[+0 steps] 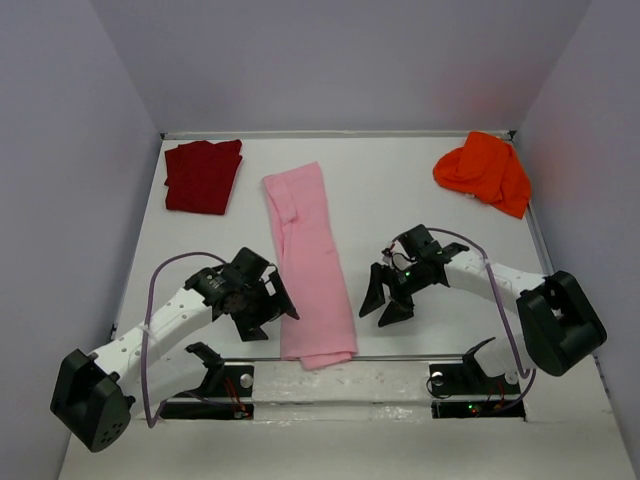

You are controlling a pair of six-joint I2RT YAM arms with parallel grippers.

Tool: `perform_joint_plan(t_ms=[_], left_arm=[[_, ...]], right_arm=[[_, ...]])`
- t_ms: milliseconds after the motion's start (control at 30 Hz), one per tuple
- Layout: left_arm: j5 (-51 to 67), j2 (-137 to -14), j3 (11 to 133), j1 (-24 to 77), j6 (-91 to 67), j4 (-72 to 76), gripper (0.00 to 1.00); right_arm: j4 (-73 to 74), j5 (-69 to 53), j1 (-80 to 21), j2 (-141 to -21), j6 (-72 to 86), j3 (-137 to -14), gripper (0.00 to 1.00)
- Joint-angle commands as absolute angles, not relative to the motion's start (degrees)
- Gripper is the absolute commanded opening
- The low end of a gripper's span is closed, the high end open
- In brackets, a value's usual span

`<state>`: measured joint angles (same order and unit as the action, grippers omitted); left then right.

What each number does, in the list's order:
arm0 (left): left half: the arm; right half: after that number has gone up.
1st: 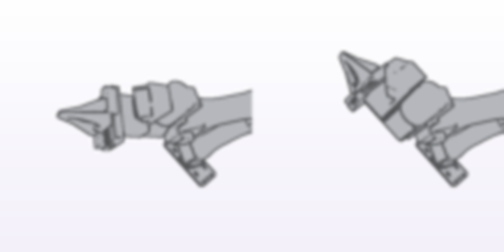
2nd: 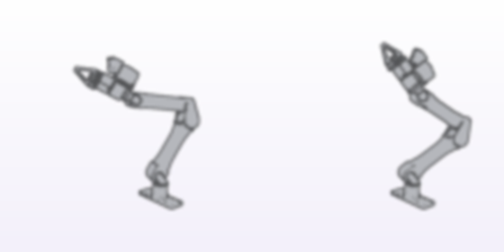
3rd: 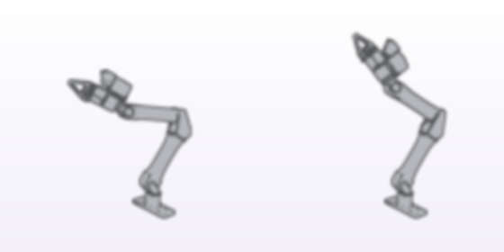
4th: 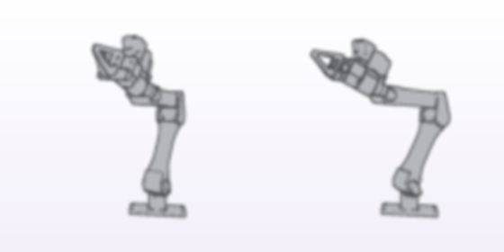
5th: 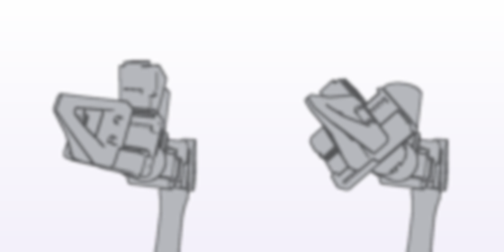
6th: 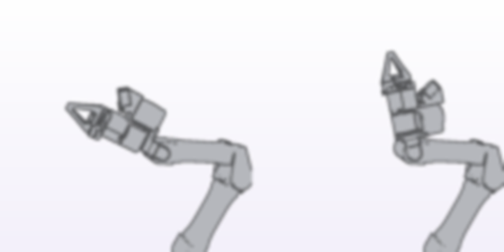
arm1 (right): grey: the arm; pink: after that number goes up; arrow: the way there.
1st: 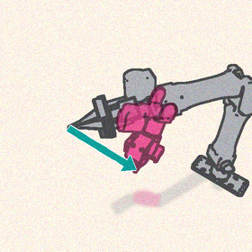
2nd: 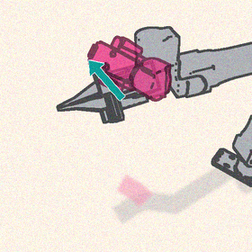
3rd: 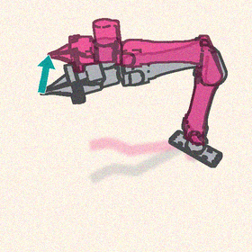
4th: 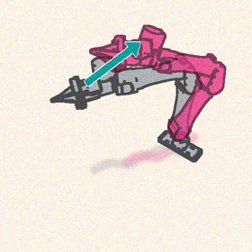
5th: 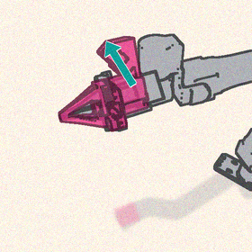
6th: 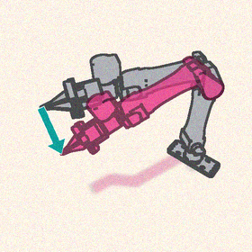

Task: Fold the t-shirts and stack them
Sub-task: Grab the bottom of the folded rectangular tshirt with both arms

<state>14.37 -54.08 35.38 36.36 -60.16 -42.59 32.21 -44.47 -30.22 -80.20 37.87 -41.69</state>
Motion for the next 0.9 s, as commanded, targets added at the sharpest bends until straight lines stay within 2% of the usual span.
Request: perform_joint_plan(t_ms=[0, 233, 567, 867], left_arm=[[15.56, -56.68, 34.1, 39.19, -60.38, -41.05, 0.99], [16.79, -61.6, 31.9, 46.66, -67.06, -35.15, 0.99], [17.58, -60.47, 27.07, 51.59, -75.49, -29.62, 0.99], [16.44, -61.08, 25.75, 54.67, -79.89, -27.16, 0.99]], right_arm=[[23.56, -49.39, -29.97, -79.01, 41.83, -37.97, 0.75], [18.82, -50.45, -29.97, -79.01, 43.94, -33.58, 0.75], [10.99, -52.12, -29.97, -79.19, 48.25, -27.78, 0.74], [4.67, -52.47, -33.3, -83.57, 51.06, -27.51, 0.74]])
